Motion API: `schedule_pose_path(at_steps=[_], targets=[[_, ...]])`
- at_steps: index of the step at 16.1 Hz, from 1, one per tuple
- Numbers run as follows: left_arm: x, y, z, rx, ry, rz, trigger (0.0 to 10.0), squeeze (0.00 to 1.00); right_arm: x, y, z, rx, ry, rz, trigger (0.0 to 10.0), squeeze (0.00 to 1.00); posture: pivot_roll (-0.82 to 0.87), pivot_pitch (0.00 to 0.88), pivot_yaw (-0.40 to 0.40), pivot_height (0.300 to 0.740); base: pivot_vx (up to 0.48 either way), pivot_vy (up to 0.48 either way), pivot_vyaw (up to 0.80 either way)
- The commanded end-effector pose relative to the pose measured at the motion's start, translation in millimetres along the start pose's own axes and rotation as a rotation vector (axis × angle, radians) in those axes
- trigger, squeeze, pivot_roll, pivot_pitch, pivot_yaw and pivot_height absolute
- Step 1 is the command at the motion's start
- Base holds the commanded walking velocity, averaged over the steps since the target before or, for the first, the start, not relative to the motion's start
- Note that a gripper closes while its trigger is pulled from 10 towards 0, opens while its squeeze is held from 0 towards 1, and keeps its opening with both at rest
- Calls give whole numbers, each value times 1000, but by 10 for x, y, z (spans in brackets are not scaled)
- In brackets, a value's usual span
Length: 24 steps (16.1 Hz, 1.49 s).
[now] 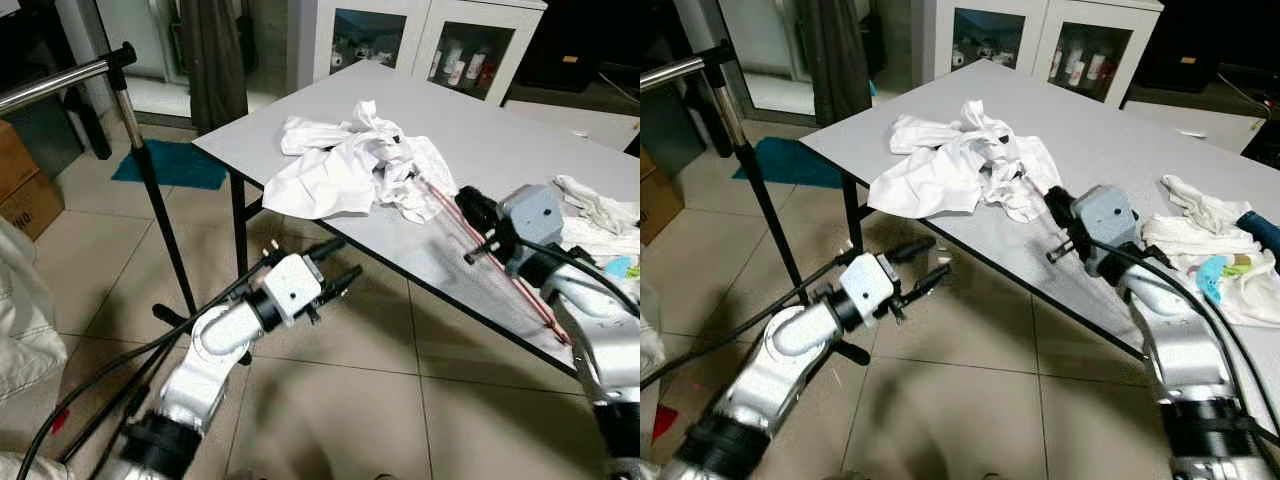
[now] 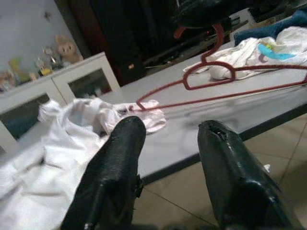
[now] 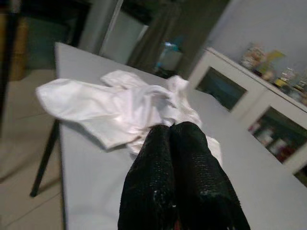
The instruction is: Hang hanger
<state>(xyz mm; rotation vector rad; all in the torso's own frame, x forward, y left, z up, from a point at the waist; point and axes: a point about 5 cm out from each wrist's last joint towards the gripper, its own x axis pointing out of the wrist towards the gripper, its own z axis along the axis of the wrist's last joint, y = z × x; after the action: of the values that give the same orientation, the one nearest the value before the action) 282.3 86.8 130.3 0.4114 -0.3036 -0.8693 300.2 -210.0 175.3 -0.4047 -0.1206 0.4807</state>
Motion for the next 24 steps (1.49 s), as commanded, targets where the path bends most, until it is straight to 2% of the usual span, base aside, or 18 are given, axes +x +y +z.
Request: schedule_pose_path(at_steps=[1,2,3,4,5,7,8,9,11,16,20,24], targets=[[13,34,17,26,-9,6,10000,847,-10,22,24,-6,-2,37,0,0,4,0,-42,723,0,0,0],[24,65,40,40,-29,-5,10000,0,-25,83,9,-12,4,81,0,0,5,0,-41,723,0,0,0],[25,87,55,54,-42,-26,10000,0,-36,145,5,-20,1,123,0,0,10,0,-40,723,0,0,0],[15,102,52,99,-41,-73,10000,0,-44,225,1,-68,11,179,0,0,14,0,-38,723,0,0,0],[9,101,30,143,-28,-133,10000,1000,-38,268,6,-89,12,207,0,0,18,0,-36,723,0,0,0],[21,128,-8,221,4,-174,10000,1000,-6,290,25,-106,4,221,0,0,23,0,-31,723,0,0,0],[37,156,-21,245,16,-173,10000,553,9,294,29,-105,2,222,0,0,24,0,-28,723,0,0,0],[57,186,-29,262,27,-174,10000,0,21,296,40,-116,-3,225,0,0,25,0,-26,723,0,0,0],[73,222,-30,294,24,-198,10000,0,-3,312,94,-120,-25,254,0,0,25,0,-23,723,0,0,0],[159,254,22,307,-17,-201,10000,0,-118,293,189,-175,-28,345,0,0,13,0,-17,723,0,0,0],[188,269,29,307,-29,-206,10000,0,-198,395,255,-197,-32,460,0,0,8,0,-12,723,0,0,0],[223,189,10,270,-45,-225,10000,0,-225,431,363,-201,-61,520,0,0,6,0,-10,723,0,0,0]])
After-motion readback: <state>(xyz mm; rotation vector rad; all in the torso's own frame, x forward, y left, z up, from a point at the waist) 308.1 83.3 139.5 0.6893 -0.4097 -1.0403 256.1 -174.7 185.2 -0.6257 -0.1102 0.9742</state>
